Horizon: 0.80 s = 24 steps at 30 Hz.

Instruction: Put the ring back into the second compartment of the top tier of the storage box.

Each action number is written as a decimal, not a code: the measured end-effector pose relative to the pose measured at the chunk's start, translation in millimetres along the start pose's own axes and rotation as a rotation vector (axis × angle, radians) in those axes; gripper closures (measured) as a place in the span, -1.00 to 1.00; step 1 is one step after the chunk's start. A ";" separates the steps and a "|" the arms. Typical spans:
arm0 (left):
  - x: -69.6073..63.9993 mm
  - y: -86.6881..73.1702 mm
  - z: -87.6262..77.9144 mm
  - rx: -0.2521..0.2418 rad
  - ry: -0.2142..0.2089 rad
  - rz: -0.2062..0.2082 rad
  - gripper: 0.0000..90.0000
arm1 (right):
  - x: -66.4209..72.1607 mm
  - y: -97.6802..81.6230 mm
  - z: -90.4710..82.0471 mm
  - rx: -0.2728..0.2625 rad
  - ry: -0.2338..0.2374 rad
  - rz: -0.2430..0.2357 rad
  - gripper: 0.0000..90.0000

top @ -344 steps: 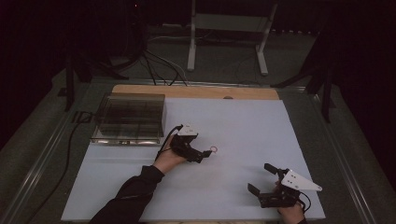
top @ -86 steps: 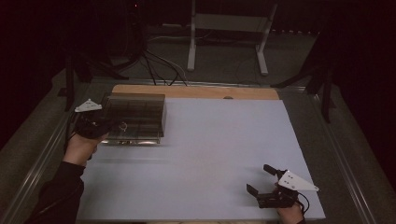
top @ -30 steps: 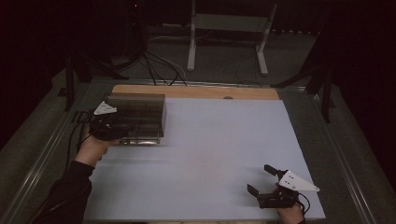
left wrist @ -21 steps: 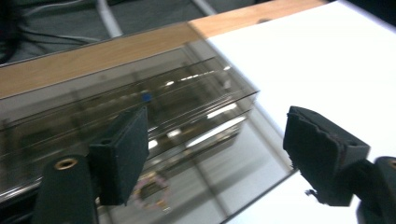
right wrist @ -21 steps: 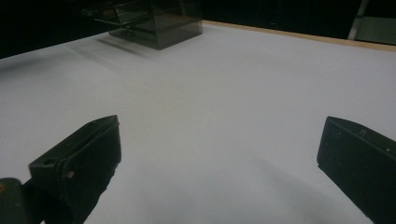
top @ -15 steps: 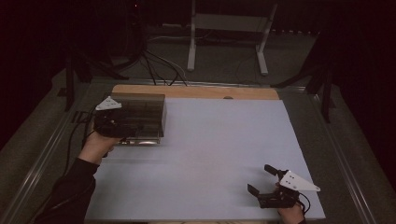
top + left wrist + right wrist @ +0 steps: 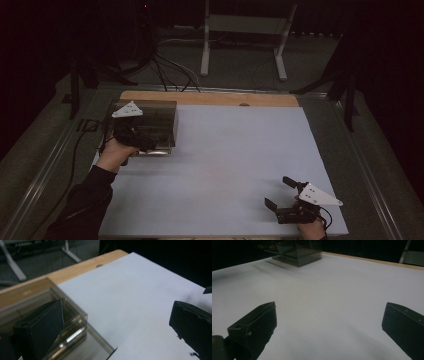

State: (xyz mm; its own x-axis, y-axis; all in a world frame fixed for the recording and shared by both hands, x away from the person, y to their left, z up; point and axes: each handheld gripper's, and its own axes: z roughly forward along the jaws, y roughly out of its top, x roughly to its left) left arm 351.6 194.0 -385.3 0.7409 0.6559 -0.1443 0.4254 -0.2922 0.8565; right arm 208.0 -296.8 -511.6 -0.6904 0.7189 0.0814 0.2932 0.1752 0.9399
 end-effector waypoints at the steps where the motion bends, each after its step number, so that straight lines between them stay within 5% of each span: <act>1: -2.0 0.1 1.1 -0.002 -0.012 0.009 -0.99 | 0.0 0.2 0.1 -0.001 0.000 0.001 -1.00; 10: -22.4 -5.0 12.1 -0.002 -0.081 0.067 -0.99 | -1.1 -0.3 0.2 -0.001 -0.003 0.007 -1.00; 17: -36.6 -11.8 16.2 -0.004 -0.121 0.075 -0.99 | -0.9 -0.4 0.2 0.001 -0.002 0.005 -1.00; 24: -50.4 -19.5 16.4 -0.001 -0.116 0.090 -0.99 | -0.9 -0.4 0.3 0.003 -0.005 0.005 -1.00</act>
State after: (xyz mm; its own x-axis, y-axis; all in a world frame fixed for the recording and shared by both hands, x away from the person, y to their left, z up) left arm 314.5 155.2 -402.9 0.8312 0.5421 -0.1236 0.3545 -0.3455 0.8689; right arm 208.7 -297.4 -512.1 -0.6855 0.7231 0.0846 0.2985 0.1731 0.9386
